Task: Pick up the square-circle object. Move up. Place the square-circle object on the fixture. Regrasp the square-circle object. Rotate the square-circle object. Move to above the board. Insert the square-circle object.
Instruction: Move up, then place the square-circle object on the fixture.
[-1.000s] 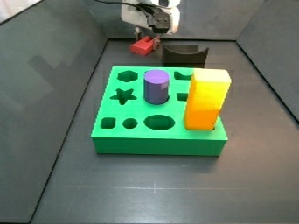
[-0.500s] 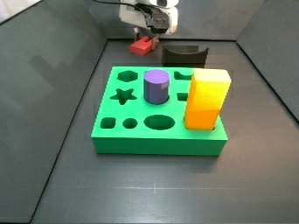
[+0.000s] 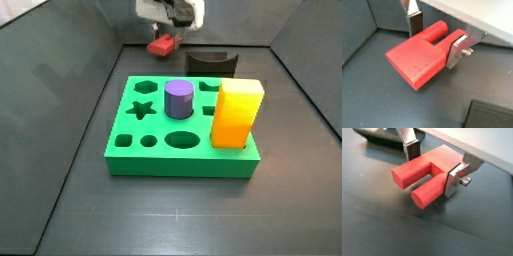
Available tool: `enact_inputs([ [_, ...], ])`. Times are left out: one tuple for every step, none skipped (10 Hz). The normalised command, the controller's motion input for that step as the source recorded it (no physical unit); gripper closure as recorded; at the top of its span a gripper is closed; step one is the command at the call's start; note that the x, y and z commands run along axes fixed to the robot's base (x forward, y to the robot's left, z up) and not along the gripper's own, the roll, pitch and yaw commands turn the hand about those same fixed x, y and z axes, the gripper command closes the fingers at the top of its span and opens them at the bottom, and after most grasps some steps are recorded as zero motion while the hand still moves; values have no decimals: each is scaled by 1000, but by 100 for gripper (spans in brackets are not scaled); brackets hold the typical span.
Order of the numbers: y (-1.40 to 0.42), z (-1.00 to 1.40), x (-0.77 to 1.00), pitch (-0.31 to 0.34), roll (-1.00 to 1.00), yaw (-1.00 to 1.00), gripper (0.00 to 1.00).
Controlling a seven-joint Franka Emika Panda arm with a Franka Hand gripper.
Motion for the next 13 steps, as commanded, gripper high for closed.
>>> enact_inputs([
  [-1, 386, -15, 66, 61, -25, 100],
  [-6, 198, -12, 89, 78, -16, 100],
  [0, 1000, 0, 0, 0, 0, 100],
  [0, 1000, -4, 14, 6, 6, 100],
  [0, 1000, -11, 27, 16, 3, 100],
  [-3, 1000, -17, 45, 42, -1, 100],
  [-5, 1000, -20, 55, 60, 4, 100],
  [-10, 1000, -24, 68, 79, 12, 100],
  [-13, 1000, -28, 76, 85, 15, 100],
  [-14, 1000, -31, 76, 90, 13, 100],
  [-16, 950, -31, 75, 81, 12, 100],
  [-8, 762, -26, 74, 73, 10, 100],
  [-9, 616, -20, 76, 64, 11, 100],
])
